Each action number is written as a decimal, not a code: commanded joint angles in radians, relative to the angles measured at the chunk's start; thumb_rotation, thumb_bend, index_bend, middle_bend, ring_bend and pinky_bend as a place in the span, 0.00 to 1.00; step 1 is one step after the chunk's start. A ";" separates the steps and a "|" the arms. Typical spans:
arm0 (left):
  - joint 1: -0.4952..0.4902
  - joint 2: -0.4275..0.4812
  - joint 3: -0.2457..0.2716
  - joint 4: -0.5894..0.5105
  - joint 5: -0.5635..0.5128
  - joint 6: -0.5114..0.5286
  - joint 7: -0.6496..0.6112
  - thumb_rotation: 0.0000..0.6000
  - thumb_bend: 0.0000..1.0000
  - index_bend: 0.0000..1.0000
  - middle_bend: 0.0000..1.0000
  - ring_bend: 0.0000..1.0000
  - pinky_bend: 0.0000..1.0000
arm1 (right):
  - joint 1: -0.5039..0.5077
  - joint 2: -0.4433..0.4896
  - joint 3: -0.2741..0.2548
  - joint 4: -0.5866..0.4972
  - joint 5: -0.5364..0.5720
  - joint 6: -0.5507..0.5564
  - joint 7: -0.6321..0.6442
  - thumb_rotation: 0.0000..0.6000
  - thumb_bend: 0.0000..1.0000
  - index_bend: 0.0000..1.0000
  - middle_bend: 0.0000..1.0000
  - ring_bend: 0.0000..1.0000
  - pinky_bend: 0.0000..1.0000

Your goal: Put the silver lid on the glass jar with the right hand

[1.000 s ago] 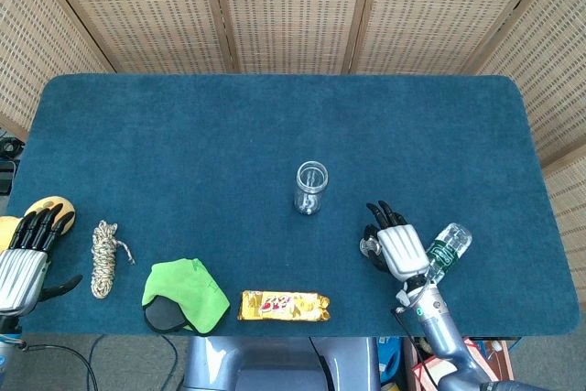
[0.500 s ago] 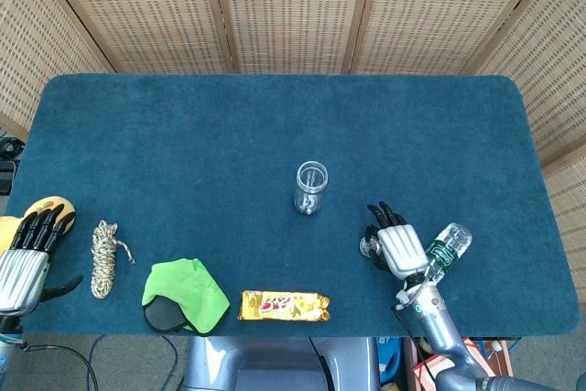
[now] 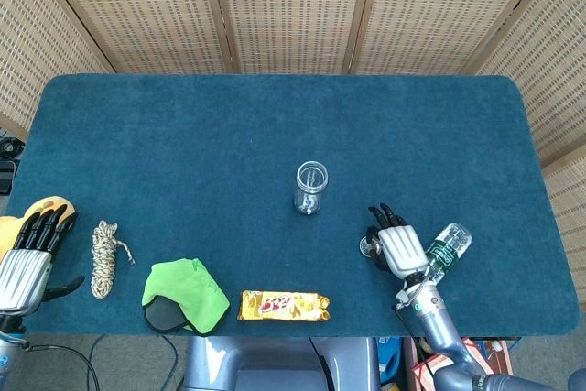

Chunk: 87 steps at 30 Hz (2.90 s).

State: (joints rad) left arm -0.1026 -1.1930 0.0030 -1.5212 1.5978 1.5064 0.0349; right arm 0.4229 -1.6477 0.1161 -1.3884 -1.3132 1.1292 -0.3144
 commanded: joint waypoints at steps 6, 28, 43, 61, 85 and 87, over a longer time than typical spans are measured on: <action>0.000 0.000 -0.001 0.000 -0.002 0.000 -0.002 1.00 0.17 0.00 0.00 0.00 0.00 | 0.010 -0.020 -0.002 0.033 0.007 -0.014 0.014 1.00 0.55 0.53 0.20 0.00 0.30; -0.003 -0.002 0.001 0.002 -0.001 -0.004 -0.001 1.00 0.17 0.00 0.00 0.00 0.00 | 0.020 -0.050 -0.003 0.090 0.007 -0.016 0.044 1.00 0.56 0.60 0.23 0.00 0.31; -0.004 -0.002 0.000 0.005 -0.002 -0.003 -0.006 1.00 0.17 0.00 0.00 0.00 0.00 | 0.029 -0.016 0.011 0.035 0.001 0.005 0.003 1.00 0.56 0.61 0.23 0.01 0.31; 0.011 0.018 -0.005 -0.005 0.007 0.039 -0.042 1.00 0.17 0.00 0.00 0.00 0.00 | 0.061 0.214 0.112 -0.327 0.014 0.100 -0.256 1.00 0.56 0.62 0.22 0.01 0.31; -0.019 0.103 -0.049 -0.048 -0.011 0.033 -0.174 1.00 0.17 0.00 0.00 0.00 0.00 | 0.308 0.250 0.265 -0.566 0.277 0.092 -0.675 1.00 0.56 0.62 0.20 0.01 0.31; -0.022 0.106 -0.046 -0.051 -0.010 0.024 -0.178 1.00 0.17 0.00 0.00 0.00 0.00 | 0.335 0.228 0.272 -0.555 0.303 0.097 -0.691 1.00 0.56 0.62 0.20 0.01 0.31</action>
State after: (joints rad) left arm -0.1229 -1.0890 -0.0439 -1.5716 1.5878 1.5332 -0.1410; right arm 0.7386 -1.4021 0.3780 -1.9502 -1.0278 1.2239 -0.9895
